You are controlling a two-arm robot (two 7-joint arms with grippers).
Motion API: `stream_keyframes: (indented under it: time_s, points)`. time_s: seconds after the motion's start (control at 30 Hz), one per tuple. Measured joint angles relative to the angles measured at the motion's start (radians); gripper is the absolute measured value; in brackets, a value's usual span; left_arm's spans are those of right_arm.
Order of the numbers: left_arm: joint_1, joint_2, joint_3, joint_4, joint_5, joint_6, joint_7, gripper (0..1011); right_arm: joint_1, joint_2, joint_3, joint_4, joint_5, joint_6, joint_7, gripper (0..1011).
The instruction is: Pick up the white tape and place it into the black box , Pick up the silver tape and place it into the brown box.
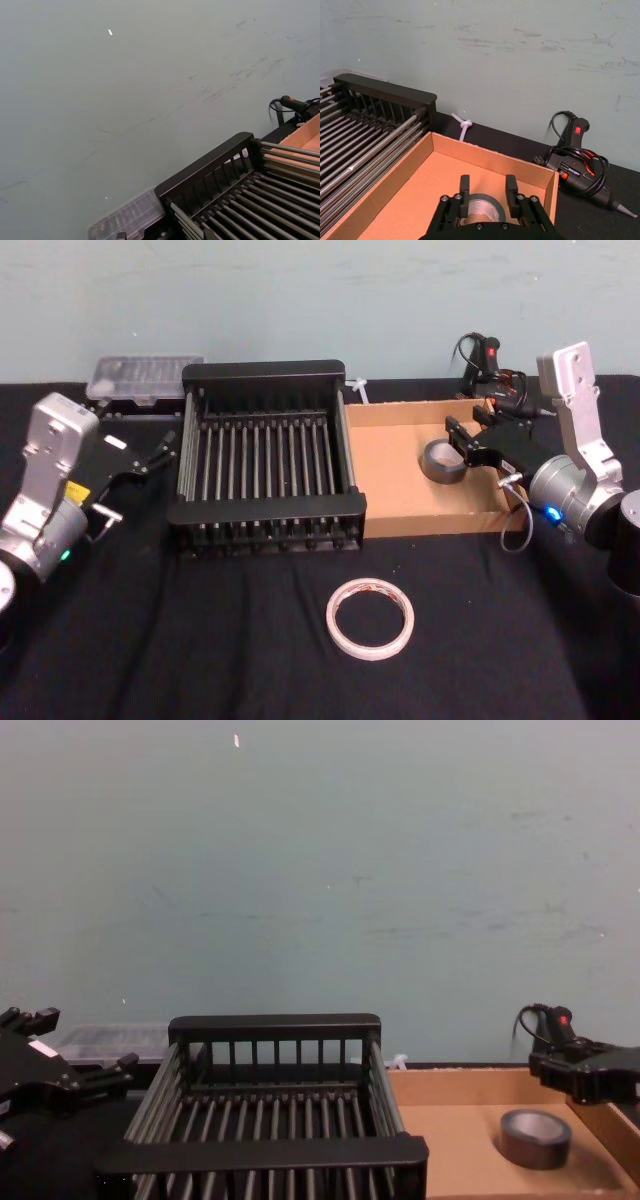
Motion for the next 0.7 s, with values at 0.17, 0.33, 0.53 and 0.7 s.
stream_keyframes:
  time_s: [0.17,0.33,0.53,0.7]
  points:
    - [0.000,0.000,0.000,0.000,0.000,0.000,0.000,1002,-0.001,0.000,0.000,0.000,0.000,0.000,-0.001,602]
    - [0.000,0.000,0.000,0.000,0.000,0.000,0.000,1001,-0.001,0.000,0.000,0.000,0.000,-0.001,-0.001,738]
    - [0.000,0.000,0.000,0.000,0.000,0.000,0.000,1001,-0.001,0.000,0.000,0.000,0.000,-0.001,-0.002,918]
    - [0.000,0.000,0.000,0.000,0.000,0.000,0.000,1001,-0.001,0.000,0.000,0.000,0.001,-0.001,-0.002,1002]
